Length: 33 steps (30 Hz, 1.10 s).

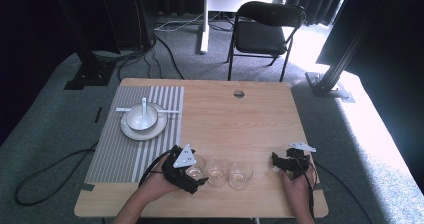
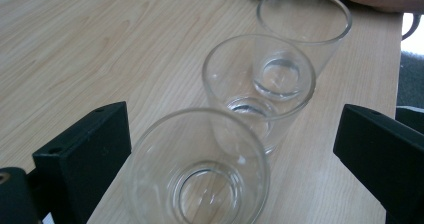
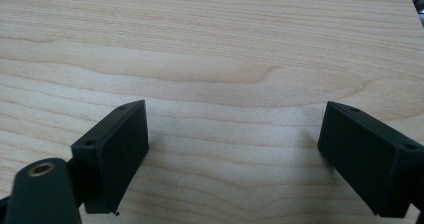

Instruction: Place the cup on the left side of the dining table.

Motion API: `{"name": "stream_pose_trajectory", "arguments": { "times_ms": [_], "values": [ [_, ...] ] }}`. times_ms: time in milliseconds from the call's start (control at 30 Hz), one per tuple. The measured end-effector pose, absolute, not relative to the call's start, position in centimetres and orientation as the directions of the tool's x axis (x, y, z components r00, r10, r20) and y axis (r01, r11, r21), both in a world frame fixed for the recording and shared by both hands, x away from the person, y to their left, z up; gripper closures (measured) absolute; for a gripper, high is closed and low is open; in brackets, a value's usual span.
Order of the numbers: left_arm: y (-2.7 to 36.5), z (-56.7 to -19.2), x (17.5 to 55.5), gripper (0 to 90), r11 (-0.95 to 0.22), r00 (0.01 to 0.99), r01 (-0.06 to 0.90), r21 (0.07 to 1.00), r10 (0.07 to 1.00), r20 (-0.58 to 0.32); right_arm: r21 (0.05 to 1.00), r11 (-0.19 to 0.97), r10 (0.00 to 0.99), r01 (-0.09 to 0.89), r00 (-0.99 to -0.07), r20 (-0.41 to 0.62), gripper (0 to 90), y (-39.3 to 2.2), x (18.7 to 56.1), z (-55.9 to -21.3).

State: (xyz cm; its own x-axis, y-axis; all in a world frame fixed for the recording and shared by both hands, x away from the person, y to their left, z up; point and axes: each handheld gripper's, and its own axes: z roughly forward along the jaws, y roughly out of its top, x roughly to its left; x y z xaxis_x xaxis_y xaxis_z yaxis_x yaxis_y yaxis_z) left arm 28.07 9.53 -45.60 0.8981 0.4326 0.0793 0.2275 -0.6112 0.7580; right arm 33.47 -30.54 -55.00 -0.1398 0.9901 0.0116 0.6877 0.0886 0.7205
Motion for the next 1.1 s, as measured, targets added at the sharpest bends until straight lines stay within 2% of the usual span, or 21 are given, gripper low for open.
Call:
{"name": "stream_pose_trajectory", "arguments": {
  "times_ms": [567,1100],
  "values": [
    [5.7,-45.8,28.8,2.3,-0.678,0.925,0.198,0.708,0.368,0.094,0.721,0.091,0.99,0.687,-0.141,0.01,12.2,-30.6,33.5,-55.0],
    [3.6,-46.4,29.4,2.4,-0.743,0.936,0.201,0.639,0.338,0.098,0.721,0.091,0.99,0.687,-0.141,0.01,12.2,-30.6,33.5,-55.0]
  ]
}}
